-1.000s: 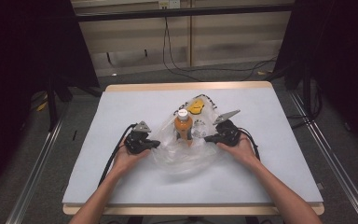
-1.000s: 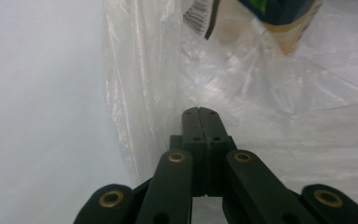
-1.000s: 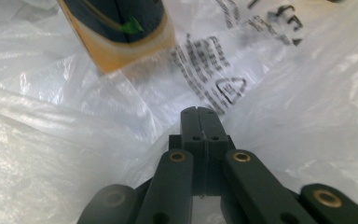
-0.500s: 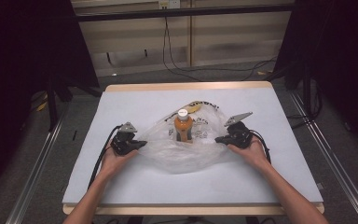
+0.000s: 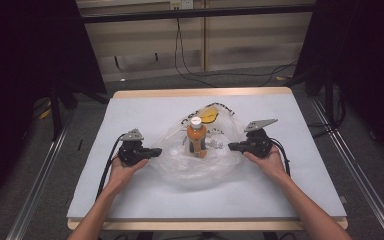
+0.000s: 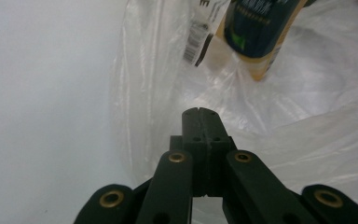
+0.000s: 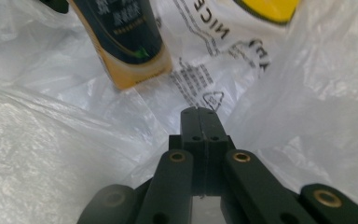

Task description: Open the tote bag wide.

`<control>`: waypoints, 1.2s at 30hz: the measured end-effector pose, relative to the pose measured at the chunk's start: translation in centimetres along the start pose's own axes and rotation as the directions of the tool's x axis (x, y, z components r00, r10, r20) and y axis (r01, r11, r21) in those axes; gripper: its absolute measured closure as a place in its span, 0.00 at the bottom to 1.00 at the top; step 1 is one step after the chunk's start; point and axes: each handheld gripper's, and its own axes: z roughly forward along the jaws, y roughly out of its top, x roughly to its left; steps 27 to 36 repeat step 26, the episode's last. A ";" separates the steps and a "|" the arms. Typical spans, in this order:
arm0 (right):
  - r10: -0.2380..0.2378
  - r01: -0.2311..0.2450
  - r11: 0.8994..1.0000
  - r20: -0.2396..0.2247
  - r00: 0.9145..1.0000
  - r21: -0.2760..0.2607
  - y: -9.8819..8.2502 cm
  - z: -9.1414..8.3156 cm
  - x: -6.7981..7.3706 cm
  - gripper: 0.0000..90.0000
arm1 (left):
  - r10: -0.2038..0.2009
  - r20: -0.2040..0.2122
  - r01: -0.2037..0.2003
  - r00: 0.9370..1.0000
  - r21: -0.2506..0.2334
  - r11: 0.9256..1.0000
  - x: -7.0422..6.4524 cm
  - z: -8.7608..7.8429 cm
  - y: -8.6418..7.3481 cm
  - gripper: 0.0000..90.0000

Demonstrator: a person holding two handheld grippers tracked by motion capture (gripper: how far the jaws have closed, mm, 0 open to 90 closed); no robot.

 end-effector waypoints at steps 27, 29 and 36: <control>0.049 -0.012 0.956 0.121 0.991 -0.294 -3.4 -7.3 4.9 0.06 | 0.009 -0.174 -0.051 0.985 -0.236 0.970 -5.3 -6.0 -1.6 0.04; 0.049 -0.012 0.956 0.121 0.991 -0.294 -3.4 -7.3 4.9 0.06 | 0.009 -0.174 -0.051 0.985 -0.236 0.970 -5.3 -6.0 -1.6 0.04; 0.049 -0.012 0.956 0.121 0.991 -0.294 -3.4 -7.3 4.9 0.06 | 0.009 -0.174 -0.051 0.985 -0.236 0.970 -5.3 -6.0 -1.6 0.04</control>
